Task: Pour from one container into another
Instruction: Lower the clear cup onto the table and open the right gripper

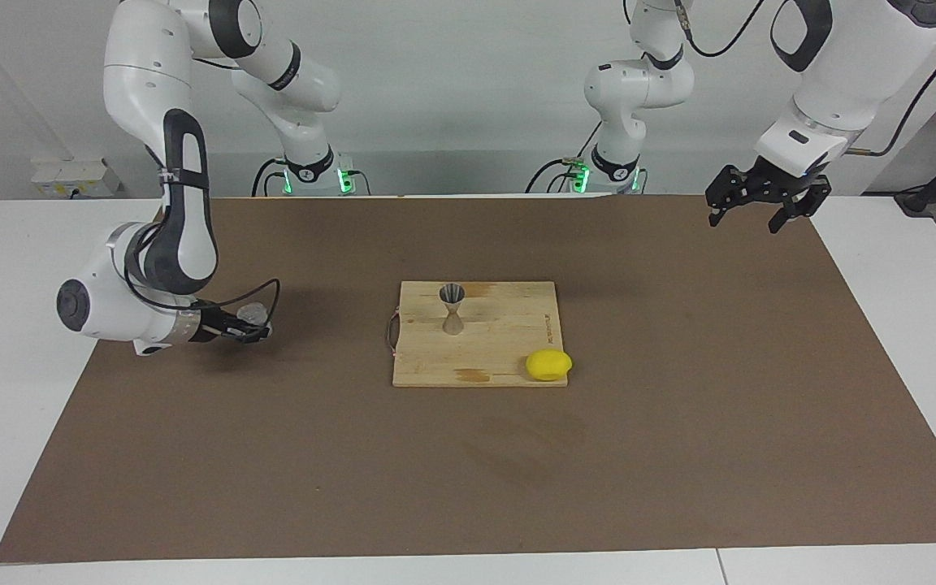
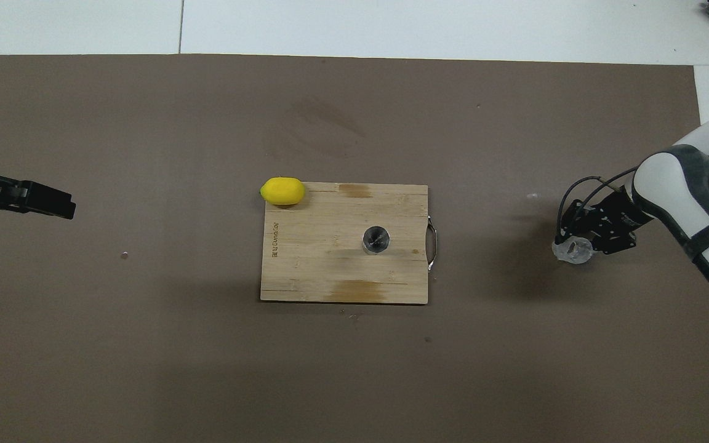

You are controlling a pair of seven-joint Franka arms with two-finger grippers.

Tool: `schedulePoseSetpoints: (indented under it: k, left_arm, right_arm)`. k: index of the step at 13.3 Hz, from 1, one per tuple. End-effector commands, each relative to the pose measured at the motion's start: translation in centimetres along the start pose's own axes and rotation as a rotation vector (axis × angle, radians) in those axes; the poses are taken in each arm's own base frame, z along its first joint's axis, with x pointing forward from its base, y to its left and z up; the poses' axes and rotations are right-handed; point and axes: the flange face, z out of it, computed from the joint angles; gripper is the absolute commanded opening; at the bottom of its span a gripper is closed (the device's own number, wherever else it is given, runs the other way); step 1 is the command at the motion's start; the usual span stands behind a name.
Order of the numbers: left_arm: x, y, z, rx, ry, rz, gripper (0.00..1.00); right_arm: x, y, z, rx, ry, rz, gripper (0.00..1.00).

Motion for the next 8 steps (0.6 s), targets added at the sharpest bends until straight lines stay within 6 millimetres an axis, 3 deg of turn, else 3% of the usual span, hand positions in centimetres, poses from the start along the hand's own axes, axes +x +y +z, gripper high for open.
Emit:
schedulePoseSetpoints:
  k: [1,3,8]
  left_arm:
    - [-0.6,-0.1,-0.5,0.018,-0.007,-0.006,1.0]
    - [-0.6,-0.1,-0.5,0.018,-0.007,-0.006,1.0]
    - [-0.6,-0.1,-0.5,0.018,-0.007,-0.006,1.0]
  right_arm:
    - [-1.3,-0.5,-1.2,-0.032,0.039,-0.044,0.72]
    - [-2.2,-0.8,-3.0,-0.027,0.076,-0.042,0.8]
    - [-6.3,-3.8,-8.2,-0.119,0.215,-0.094,0.8]
